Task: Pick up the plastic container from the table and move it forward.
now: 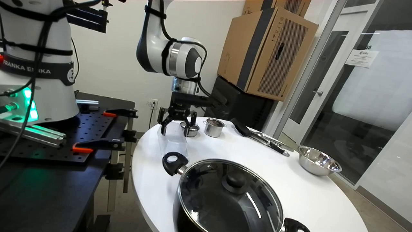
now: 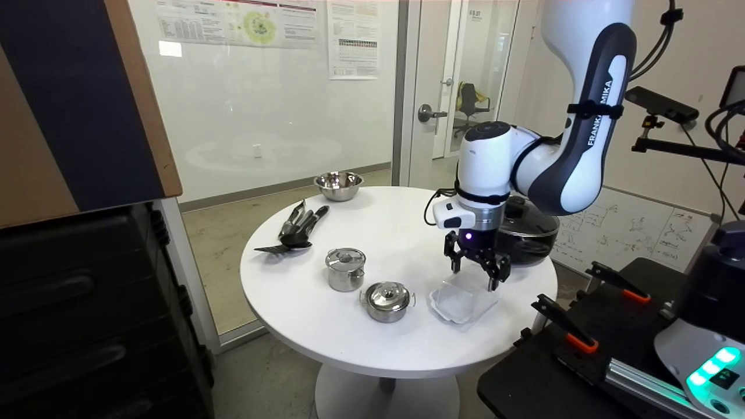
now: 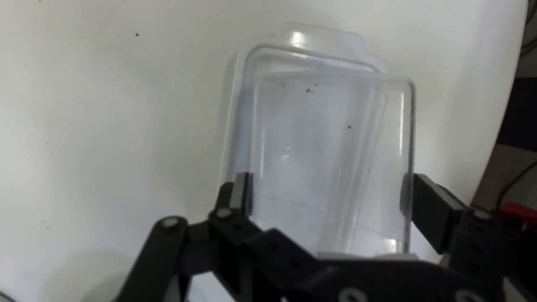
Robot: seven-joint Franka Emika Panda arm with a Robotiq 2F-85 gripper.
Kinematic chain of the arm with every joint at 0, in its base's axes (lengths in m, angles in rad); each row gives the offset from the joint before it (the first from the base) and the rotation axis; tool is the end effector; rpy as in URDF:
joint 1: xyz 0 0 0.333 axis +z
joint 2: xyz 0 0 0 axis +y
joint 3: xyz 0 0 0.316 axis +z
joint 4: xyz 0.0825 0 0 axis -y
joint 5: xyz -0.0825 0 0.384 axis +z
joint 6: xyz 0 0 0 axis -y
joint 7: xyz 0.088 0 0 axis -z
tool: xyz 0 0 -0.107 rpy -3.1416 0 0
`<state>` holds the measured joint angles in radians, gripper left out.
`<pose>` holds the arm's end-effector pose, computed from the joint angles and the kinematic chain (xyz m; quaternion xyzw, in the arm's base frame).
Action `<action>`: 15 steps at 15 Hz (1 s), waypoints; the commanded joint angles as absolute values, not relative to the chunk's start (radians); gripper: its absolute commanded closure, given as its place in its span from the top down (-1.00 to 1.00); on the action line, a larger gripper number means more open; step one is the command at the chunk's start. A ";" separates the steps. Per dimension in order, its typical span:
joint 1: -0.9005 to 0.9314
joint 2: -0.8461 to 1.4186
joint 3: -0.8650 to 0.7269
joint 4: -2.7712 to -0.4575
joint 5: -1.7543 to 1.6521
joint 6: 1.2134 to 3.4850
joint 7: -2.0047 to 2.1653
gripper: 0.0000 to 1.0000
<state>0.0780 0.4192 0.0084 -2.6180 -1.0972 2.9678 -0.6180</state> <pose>0.3629 0.0929 0.0983 0.6226 0.7788 -0.0463 0.0608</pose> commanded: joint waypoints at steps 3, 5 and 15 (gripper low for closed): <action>-0.032 0.342 0.087 -2.694 -0.995 2.989 -0.744 0.29; -0.059 0.305 0.103 -2.712 -0.983 3.003 -0.752 0.29; -0.157 0.175 0.187 -2.673 -0.823 2.986 -0.809 0.29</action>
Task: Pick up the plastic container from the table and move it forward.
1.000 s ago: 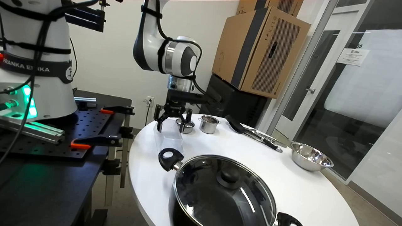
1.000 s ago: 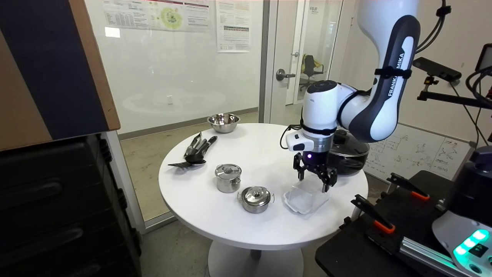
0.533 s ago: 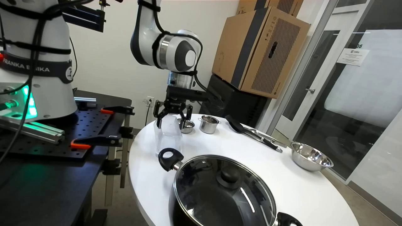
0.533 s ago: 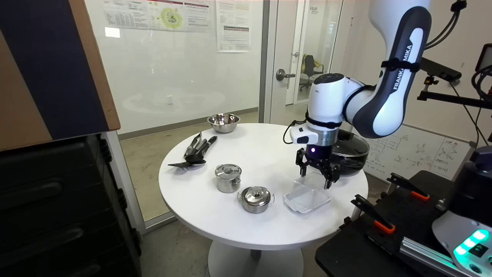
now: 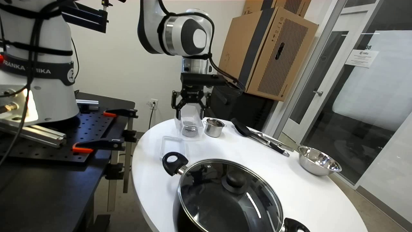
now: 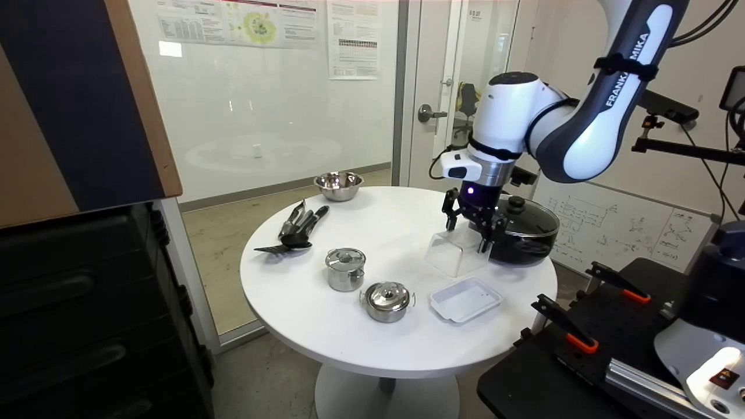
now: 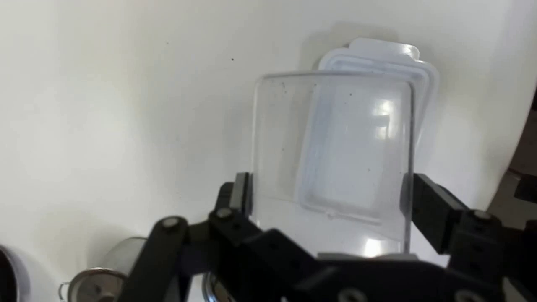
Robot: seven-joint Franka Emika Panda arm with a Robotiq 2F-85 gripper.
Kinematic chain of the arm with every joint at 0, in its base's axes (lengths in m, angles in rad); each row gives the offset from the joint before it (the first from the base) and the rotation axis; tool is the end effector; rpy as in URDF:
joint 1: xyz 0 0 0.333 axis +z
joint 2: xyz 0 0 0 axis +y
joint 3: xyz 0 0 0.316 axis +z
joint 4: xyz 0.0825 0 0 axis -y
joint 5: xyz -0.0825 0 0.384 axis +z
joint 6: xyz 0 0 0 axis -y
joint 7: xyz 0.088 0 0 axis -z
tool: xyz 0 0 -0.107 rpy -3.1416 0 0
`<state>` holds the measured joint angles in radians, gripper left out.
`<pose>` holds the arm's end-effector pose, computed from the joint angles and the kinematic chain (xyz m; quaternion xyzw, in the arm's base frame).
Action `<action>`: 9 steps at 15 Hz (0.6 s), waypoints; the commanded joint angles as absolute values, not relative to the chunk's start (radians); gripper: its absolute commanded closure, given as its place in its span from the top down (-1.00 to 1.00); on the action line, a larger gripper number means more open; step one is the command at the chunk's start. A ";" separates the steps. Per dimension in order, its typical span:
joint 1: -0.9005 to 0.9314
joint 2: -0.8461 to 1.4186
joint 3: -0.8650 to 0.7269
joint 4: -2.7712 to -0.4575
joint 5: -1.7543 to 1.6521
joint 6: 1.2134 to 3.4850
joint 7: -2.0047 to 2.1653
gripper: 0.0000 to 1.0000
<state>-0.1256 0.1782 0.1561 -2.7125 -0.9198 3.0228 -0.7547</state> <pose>0.3837 0.0745 0.1786 0.6614 0.7439 0.0370 0.0887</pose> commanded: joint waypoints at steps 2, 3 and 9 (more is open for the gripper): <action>-0.170 0.204 0.194 -2.613 -0.747 2.932 -0.834 0.29; -0.174 0.224 0.194 -2.572 -0.712 2.897 -0.843 0.29; -0.099 0.332 0.124 -2.349 -0.540 2.722 -0.871 0.29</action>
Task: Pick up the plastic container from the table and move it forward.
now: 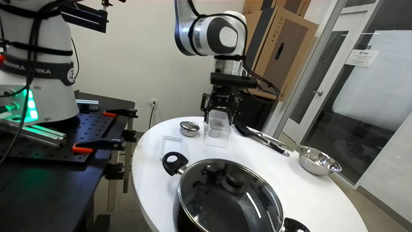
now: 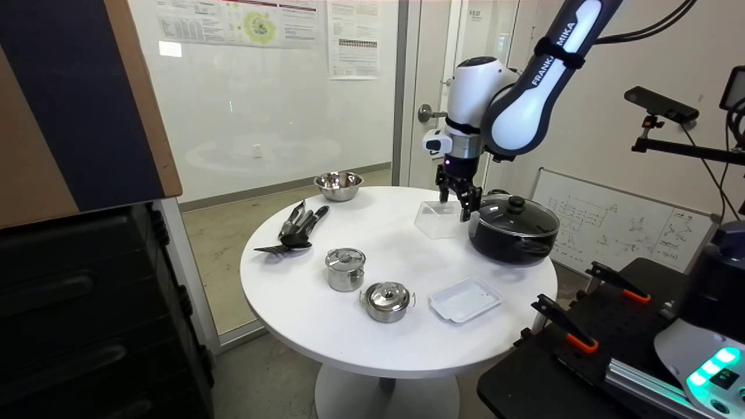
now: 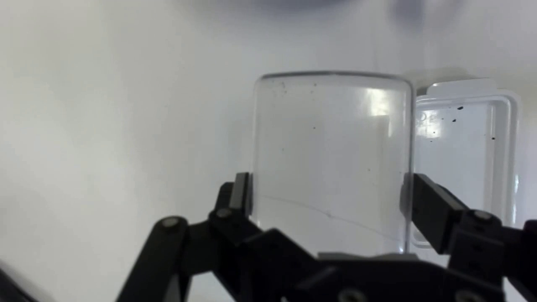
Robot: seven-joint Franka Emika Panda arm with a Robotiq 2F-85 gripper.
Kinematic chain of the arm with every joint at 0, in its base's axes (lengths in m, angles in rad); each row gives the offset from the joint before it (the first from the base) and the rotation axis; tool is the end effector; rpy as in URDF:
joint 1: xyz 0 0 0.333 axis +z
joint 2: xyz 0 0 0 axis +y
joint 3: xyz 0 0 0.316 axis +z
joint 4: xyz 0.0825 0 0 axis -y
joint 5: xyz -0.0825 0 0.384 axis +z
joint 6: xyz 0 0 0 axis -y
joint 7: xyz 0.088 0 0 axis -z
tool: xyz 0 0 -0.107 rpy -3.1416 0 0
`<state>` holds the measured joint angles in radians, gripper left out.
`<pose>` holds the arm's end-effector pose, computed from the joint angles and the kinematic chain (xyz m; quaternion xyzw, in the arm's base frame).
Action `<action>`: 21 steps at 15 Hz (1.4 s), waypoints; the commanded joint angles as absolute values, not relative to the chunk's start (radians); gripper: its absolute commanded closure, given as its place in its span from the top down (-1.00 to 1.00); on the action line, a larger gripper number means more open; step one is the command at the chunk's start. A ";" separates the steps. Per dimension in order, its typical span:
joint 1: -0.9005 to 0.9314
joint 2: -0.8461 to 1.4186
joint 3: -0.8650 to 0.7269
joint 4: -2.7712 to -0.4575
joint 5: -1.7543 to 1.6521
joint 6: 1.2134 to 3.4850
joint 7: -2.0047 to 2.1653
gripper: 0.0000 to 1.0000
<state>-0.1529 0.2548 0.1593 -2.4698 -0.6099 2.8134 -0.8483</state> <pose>0.4799 0.0339 0.2007 0.7552 0.6473 0.0078 0.1029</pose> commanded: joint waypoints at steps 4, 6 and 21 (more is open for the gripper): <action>-0.038 0.425 0.087 -2.231 -0.538 2.605 -0.846 0.29; -0.016 0.467 0.080 -2.191 -0.537 2.578 -0.837 0.29; 0.109 0.650 -0.007 -2.038 -0.624 2.555 -0.614 0.29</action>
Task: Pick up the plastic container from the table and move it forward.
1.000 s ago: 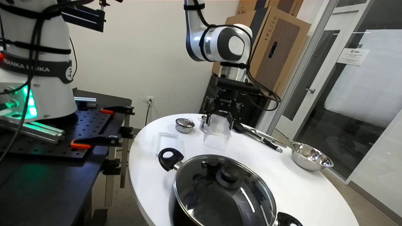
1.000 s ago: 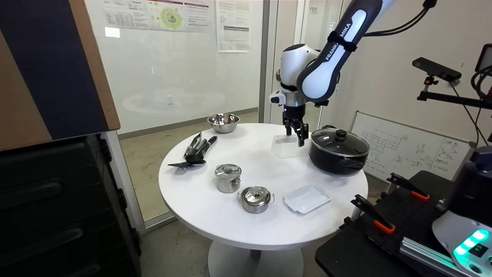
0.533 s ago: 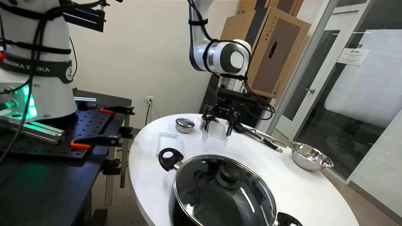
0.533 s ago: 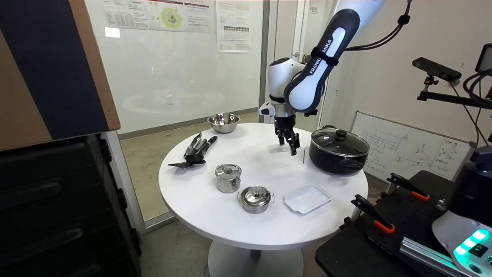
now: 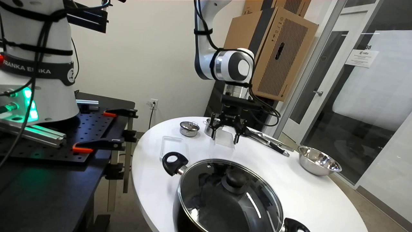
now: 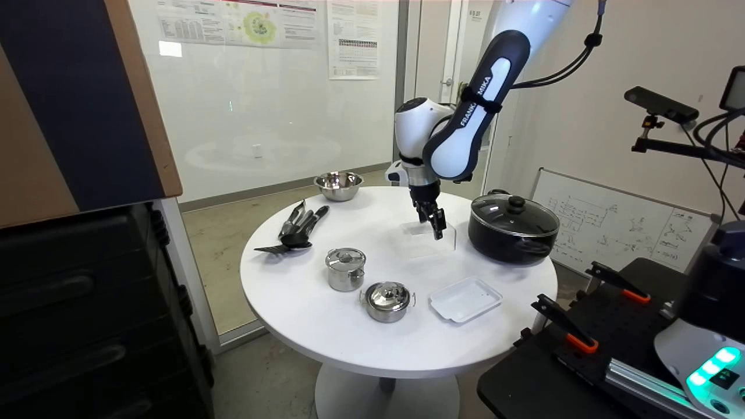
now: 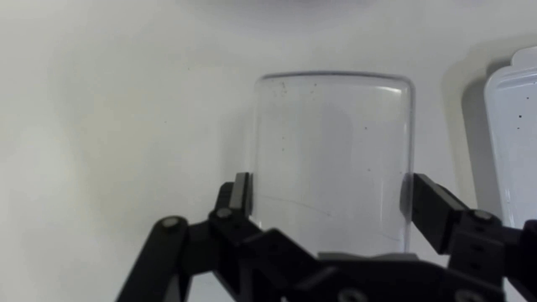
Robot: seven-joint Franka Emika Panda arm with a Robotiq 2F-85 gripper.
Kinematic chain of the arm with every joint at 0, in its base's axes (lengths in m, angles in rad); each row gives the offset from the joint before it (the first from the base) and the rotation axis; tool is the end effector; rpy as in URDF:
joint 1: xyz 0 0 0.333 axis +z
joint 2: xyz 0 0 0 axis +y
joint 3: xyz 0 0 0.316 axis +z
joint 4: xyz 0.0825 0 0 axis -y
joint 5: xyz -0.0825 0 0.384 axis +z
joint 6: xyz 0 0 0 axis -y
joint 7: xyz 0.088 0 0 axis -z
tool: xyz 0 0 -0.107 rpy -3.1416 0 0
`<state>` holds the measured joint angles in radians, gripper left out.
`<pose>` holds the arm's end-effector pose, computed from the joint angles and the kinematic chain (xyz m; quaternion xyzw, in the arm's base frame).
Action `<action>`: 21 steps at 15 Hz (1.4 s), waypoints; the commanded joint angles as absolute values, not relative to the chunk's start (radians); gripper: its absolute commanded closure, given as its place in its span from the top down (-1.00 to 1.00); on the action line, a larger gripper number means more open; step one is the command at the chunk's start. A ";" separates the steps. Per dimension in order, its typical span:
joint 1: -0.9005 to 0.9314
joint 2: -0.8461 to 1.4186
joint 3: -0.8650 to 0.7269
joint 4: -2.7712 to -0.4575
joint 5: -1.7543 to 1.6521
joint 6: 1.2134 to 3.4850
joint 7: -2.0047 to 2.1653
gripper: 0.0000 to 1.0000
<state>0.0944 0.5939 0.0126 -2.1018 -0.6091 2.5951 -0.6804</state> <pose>0.5545 0.0711 0.1211 0.7798 0.6085 -0.0846 0.1203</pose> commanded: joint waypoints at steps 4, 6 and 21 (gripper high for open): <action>0.093 0.709 -0.001 -1.995 -0.600 2.522 -0.553 0.29; 0.087 0.728 0.004 -1.982 -0.595 2.515 -0.526 0.29; 0.019 0.289 0.197 -2.394 -0.538 2.730 -0.685 1.00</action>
<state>0.0517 0.4678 0.1431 -2.2030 -0.5731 2.6514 -0.5933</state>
